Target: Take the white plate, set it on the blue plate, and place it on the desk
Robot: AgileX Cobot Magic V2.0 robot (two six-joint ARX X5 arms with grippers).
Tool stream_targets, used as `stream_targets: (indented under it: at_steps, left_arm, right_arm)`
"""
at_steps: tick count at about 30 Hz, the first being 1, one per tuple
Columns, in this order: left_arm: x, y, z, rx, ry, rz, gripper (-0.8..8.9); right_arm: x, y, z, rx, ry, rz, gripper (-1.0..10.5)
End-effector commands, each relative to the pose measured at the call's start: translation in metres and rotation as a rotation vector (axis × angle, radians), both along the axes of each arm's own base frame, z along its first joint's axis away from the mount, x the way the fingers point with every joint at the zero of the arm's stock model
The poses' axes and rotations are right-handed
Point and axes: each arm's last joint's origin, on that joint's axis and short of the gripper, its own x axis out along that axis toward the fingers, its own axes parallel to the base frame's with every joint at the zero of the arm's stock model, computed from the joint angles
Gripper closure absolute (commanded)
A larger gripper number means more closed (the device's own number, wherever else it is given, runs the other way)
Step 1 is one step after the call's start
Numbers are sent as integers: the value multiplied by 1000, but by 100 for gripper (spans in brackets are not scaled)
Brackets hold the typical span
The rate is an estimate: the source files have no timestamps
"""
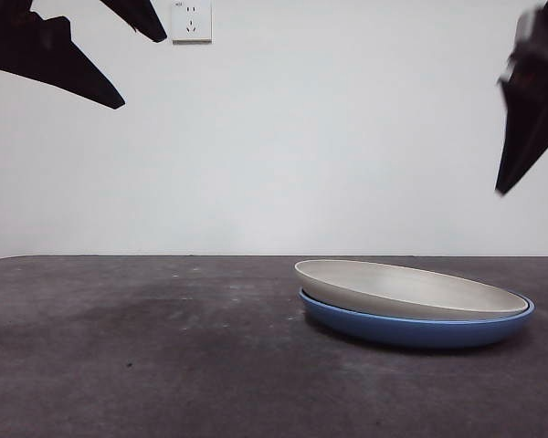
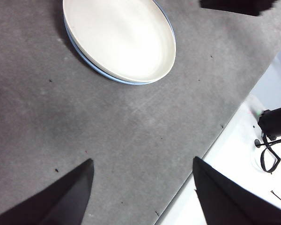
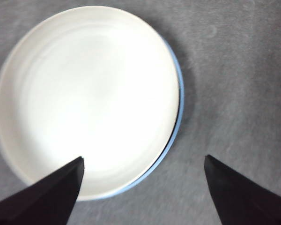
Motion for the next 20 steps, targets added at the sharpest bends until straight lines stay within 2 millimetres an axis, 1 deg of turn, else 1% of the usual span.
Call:
stream_targets:
  at_steps: [1, 4, 8, 10, 12, 18, 20]
  left_arm:
    - [1, -2, 4, -7, -25, -22, 471]
    - [1, -2, 4, -7, -24, -22, 471]
    - [1, -2, 4, -7, -25, -22, 471]
    - [1, -2, 4, -7, -25, -21, 471]
    - [1, -2, 4, -7, -25, -22, 471]
    - [1, -2, 4, -7, -26, -21, 471]
    - [1, -2, 4, -7, -26, -22, 471]
  right_arm:
    - [18, 2, -15, 7, 35, -24, 536]
    - [30, 3, -30, 3, 60, -33, 536]
    - [43, 4, -46, 7, 75, -44, 539]
    - [47, 5, -52, 8, 82, -48, 595]
    - [51, 5, -58, 6, 87, -48, 620]
    - [58, 6, -71, 1, 102, -49, 626]
    - [59, 6, -74, 0, 109, -49, 651]
